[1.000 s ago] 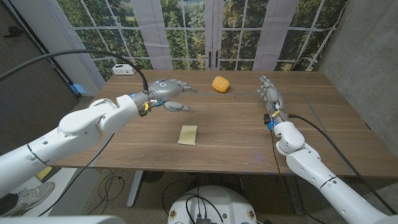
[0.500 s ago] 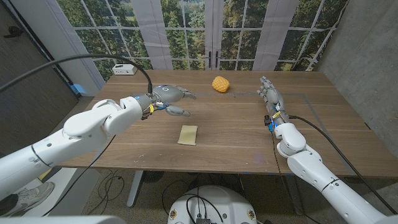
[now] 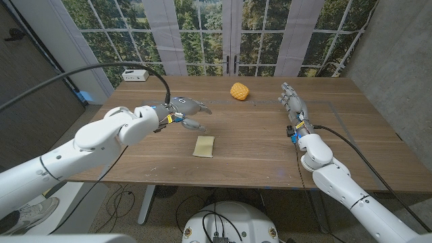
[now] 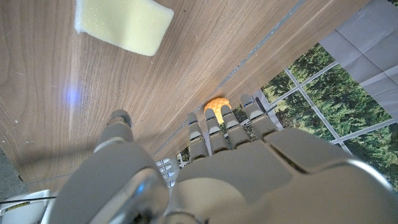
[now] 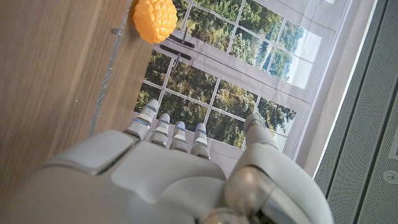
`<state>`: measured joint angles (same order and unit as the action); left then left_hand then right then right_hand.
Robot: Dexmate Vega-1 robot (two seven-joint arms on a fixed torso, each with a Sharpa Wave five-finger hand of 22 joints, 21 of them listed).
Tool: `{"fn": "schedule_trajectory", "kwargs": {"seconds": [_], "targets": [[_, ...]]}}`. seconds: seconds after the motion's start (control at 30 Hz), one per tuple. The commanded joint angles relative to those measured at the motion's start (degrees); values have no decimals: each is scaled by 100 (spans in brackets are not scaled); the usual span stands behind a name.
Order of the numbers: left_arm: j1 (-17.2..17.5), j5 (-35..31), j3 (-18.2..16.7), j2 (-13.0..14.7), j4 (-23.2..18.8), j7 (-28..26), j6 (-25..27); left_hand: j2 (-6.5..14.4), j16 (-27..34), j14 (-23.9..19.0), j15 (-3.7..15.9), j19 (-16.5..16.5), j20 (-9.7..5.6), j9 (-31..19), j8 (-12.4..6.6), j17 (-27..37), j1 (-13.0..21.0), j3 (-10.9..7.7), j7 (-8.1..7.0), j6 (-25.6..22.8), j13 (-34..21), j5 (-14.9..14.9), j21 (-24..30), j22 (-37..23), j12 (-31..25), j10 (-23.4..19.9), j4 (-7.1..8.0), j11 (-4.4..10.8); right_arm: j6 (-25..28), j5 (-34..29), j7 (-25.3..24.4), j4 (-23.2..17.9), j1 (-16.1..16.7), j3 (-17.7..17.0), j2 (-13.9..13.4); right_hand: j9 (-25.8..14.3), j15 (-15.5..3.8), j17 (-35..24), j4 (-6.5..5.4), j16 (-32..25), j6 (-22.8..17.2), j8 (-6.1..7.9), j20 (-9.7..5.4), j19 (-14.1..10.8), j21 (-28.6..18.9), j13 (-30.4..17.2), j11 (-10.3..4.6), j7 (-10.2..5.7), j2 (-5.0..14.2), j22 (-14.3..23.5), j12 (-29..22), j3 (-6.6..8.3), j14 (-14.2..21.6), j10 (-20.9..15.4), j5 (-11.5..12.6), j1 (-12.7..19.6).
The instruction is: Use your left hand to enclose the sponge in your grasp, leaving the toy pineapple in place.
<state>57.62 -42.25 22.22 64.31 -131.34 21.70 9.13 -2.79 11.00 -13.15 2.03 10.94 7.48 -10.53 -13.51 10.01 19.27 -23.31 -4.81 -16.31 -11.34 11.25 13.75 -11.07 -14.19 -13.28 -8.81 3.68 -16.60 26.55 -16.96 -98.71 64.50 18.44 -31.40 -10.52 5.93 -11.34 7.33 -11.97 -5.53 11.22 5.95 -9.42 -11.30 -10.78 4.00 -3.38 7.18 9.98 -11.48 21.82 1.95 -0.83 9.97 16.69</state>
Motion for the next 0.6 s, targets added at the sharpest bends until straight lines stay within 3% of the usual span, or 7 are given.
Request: {"fn": "schedule_trajectory", "kwargs": {"seconds": [0.03,0.6], "targets": [[-190,-142,232,-37,-49,475,184,6,0,28,-12,8,-6,-15,6,23,49,-6,20,-55,-7,-17,-32,-21,10,-10,25,-12,5,-7,8,-54,52,-25,-32,-11,23,-11,-10,-34,-59,6,49,-13,-24,-27,11,4,28,16,-33,-26,28,-27,31,38],[-388,-830,568,-154,-7,765,179,-8,12,-26,30,52,-37,-16,14,21,142,-11,3,-179,-8,1,-25,-19,-16,-158,-4,69,-10,31,16,69,24,17,51,-11,34,-24,-45,-54,-79,3,70,-35,-30,-28,21,0,35,16,-33,-47,75,-57,25,-8]]}}
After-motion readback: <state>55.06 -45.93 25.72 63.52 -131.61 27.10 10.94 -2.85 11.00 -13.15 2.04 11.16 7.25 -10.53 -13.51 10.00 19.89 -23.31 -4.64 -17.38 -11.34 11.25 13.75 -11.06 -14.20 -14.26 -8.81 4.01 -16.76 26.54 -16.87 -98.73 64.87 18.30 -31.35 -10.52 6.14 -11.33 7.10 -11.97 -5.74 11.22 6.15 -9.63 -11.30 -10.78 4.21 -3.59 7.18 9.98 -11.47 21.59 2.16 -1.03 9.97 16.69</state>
